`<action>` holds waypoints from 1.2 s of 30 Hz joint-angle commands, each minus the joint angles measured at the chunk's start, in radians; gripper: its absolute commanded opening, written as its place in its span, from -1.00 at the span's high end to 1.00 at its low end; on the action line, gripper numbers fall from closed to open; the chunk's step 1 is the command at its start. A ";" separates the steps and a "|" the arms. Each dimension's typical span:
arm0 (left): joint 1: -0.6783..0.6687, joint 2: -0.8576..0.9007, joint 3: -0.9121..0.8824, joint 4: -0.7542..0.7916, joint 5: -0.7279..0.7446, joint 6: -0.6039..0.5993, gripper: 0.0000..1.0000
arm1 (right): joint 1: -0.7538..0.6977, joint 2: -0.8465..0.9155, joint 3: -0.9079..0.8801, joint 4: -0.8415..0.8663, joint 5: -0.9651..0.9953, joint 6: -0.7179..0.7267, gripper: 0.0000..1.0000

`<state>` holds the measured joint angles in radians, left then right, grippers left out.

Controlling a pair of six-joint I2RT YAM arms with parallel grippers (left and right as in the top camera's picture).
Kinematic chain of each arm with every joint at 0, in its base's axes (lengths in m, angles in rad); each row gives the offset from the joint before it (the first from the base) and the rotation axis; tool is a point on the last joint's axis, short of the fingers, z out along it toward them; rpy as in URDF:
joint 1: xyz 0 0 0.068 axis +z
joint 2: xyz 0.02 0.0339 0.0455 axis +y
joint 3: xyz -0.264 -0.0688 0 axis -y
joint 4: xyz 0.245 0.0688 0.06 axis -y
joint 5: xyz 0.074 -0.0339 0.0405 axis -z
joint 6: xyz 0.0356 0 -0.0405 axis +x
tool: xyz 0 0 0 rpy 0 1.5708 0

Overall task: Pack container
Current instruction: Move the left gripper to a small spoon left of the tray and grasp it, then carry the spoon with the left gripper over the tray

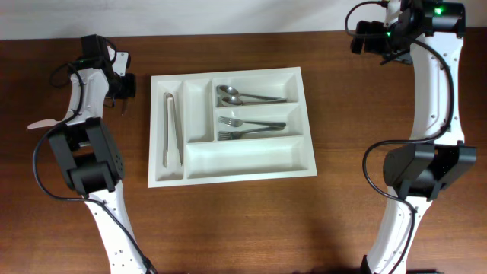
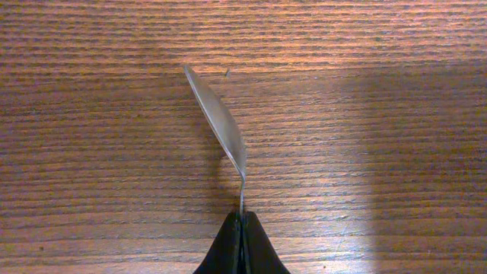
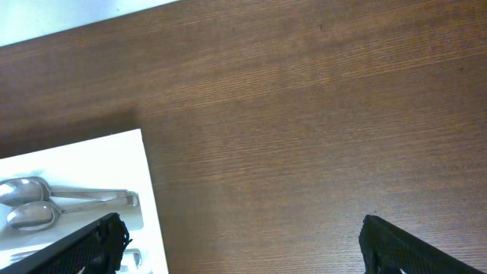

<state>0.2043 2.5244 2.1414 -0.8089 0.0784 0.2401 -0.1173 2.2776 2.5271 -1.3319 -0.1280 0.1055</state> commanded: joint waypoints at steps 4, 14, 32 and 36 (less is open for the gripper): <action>0.000 0.047 0.005 -0.044 0.003 -0.005 0.96 | -0.001 0.003 -0.005 0.000 0.006 0.005 -0.98; 0.002 0.046 0.327 -0.281 0.004 -0.028 0.96 | -0.001 0.003 -0.005 0.000 0.006 0.005 -0.98; -0.130 0.046 0.848 -0.810 0.012 -0.201 0.96 | -0.001 0.003 -0.005 0.000 0.006 0.005 -0.98; -0.198 0.046 0.848 -0.866 0.012 -0.161 0.96 | -0.001 0.003 -0.005 0.000 0.006 0.005 -0.98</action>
<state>0.0490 2.5809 2.9746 -1.6527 0.0788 0.0601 -0.1173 2.2776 2.5271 -1.3319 -0.1276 0.1059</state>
